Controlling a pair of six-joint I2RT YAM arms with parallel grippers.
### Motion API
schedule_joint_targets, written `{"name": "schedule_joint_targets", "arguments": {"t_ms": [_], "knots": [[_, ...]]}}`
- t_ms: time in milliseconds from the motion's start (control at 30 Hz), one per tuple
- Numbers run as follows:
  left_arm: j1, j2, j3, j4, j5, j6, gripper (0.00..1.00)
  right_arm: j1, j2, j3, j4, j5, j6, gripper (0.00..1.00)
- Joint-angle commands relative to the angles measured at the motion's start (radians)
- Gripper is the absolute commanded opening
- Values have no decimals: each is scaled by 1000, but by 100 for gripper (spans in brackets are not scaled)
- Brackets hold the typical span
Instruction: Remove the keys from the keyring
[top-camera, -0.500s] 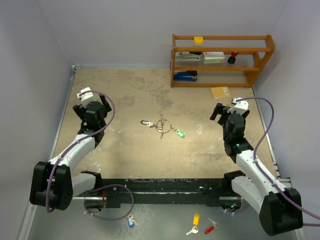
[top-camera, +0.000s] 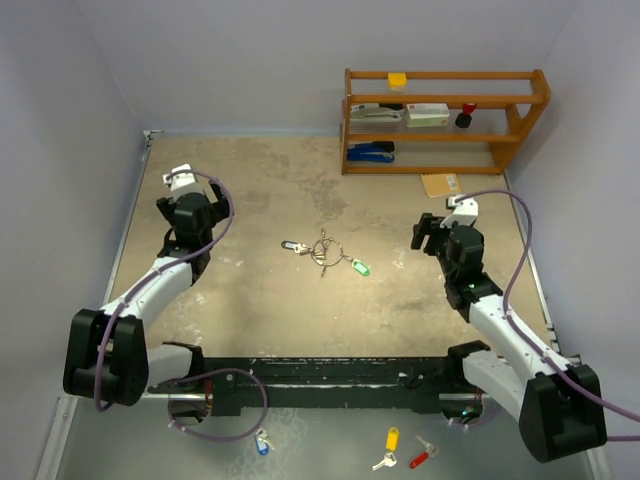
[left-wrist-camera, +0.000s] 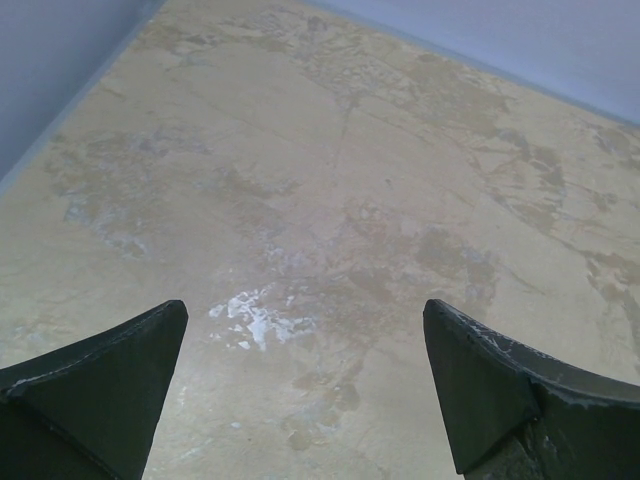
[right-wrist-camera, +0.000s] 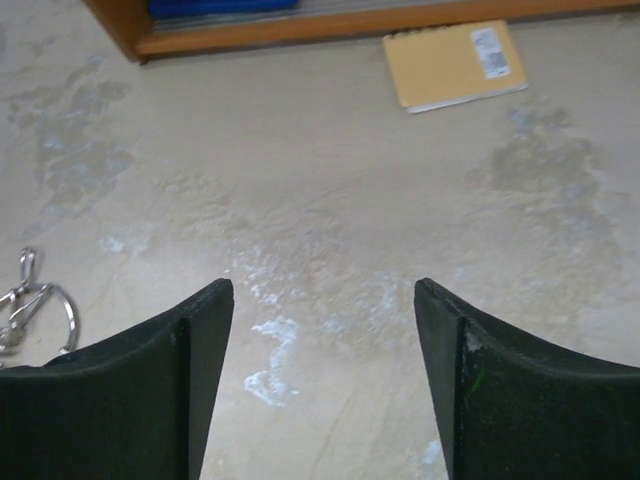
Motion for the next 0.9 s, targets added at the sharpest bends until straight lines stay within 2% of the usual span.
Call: {"name": "schedule_joint_targets", "arguments": {"t_ms": [0, 167, 200, 267, 567, 767, 867], "knots": [[0, -3, 38, 28, 95, -41, 99, 39, 41, 56, -26, -153, -11, 69], [-1, -31, 8, 67, 148, -92, 99, 163, 105, 78, -63, -171, -58, 49], [-1, -33, 0, 81, 169, -101, 97, 182, 118, 80, -67, -174, -61, 45], [-1, -35, -7, 97, 210, -119, 86, 208, 141, 79, -61, -204, -59, 40], [-1, -63, -38, 109, 258, -149, 53, 281, 195, 35, 4, -300, -2, 38], [-1, -70, -34, 87, 241, -149, 53, 320, 258, 49, 11, -321, -7, 38], [-1, -61, -23, 73, 242, -144, 56, 346, 294, 78, -3, -305, -17, 37]]}}
